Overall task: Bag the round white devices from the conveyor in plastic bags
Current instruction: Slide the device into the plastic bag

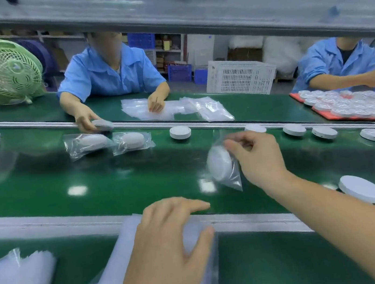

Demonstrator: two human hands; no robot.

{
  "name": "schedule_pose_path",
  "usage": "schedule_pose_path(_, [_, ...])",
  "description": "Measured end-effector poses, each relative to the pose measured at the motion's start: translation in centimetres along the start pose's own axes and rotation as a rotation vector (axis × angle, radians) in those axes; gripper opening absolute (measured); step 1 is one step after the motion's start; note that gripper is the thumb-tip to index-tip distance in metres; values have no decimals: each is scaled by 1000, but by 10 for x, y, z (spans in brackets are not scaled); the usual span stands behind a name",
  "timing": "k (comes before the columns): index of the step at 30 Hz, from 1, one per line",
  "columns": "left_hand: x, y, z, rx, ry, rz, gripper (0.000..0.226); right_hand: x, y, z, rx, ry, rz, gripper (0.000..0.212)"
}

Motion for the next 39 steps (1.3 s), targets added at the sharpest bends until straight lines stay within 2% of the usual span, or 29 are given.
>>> schedule_pose_path(2, [4,-1,4,145,225,-78,26,11,40,10,-58,-222,-5,20])
schedule_pose_path(4, [10,-3,5,256,386,-125,12,32,68,29,-33,-387,-107,23])
schedule_pose_path(7, [12,0,7,274,411,-204,11,59,72,53,108,-432,-324,31])
schedule_pose_path(9, [14,-1,2,258,401,-250,13,53,63,62,104,-398,-341,37])
schedule_pose_path(11, [17,-1,-2,200,397,-321,19,24,52,75,77,-477,-297,43])
schedule_pose_path(12, [18,-1,-3,172,377,-351,25,3,46,86,85,-605,-264,45])
schedule_pose_path(15, [20,-4,-9,161,360,-341,36,-71,16,123,219,-1005,-257,67])
schedule_pose_path(17, [18,-4,-6,188,377,-324,37,-117,-7,151,318,-1083,-319,75])
schedule_pose_path(19, [16,-4,-4,208,415,-314,33,-153,-28,163,372,-945,-312,64])
schedule_pose_path(22, [14,-6,-2,209,441,-269,26,-177,-45,152,300,-859,-270,48])
schedule_pose_path(24, [15,-8,1,197,409,-276,21,-177,-49,134,204,-829,-231,41])
schedule_pose_path(27, [15,-9,4,139,311,-255,29,-163,-60,96,36,-662,-134,32])
schedule_pose_path(31, [12,-7,7,79,217,-216,31,-117,-92,55,-176,-443,-166,20])
schedule_pose_path(35, [9,-7,7,19,124,-211,15,-96,-110,60,-97,-376,-185,21])
schedule_pose_path(37, [9,-8,9,9,93,-203,16,-93,-115,62,-11,-305,-207,26])
schedule_pose_path(39, [8,-7,10,-5,64,-191,23,-90,-120,48,-37,-172,-190,22])
Point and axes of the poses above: each hand's wrist, its own y-axis towards the middle knuckle, its own x-axis out of the palm, z = x × y, the point moved 6 cm from there along y, towards the middle knuckle, and after that the axes turned 4 degrees about -x, right-handed, at the moved point
